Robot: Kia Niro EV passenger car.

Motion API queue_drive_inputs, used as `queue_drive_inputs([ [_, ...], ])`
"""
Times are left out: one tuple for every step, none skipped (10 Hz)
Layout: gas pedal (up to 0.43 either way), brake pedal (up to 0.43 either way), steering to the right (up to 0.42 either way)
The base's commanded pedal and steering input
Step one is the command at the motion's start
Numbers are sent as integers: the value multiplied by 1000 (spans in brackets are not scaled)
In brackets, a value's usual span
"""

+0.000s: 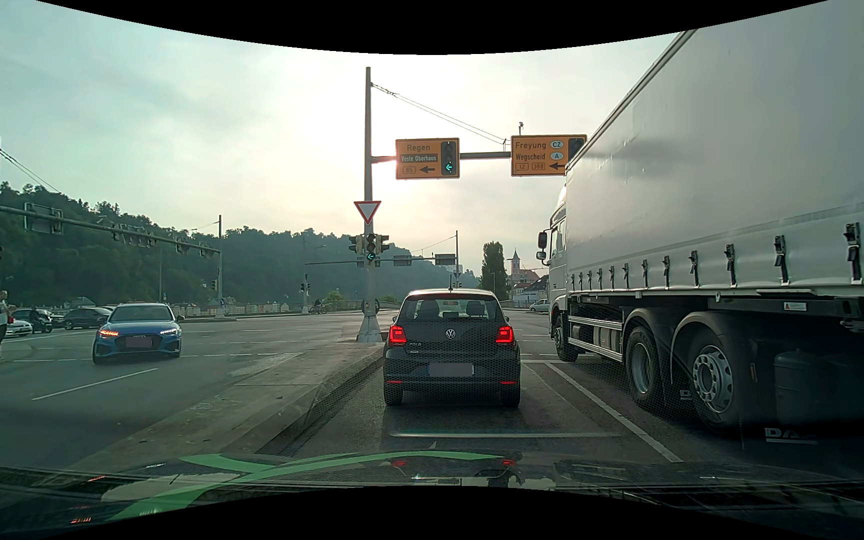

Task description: Follow the waypoints while adhering to traffic rules and regulations

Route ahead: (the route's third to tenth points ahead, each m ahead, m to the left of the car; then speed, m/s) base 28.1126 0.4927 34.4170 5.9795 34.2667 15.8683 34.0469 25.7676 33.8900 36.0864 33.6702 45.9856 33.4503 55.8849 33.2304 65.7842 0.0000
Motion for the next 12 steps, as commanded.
queue_drive_inputs([
  [0,299,2],
  [0,305,2],
  [0,299,2],
  [0,299,2],
  [0,299,2],
  [0,299,2],
  [0,305,2],
  [0,299,2],
  [0,299,2],
  [0,299,2],
  [0,305,2],
  [0,280,1],
])
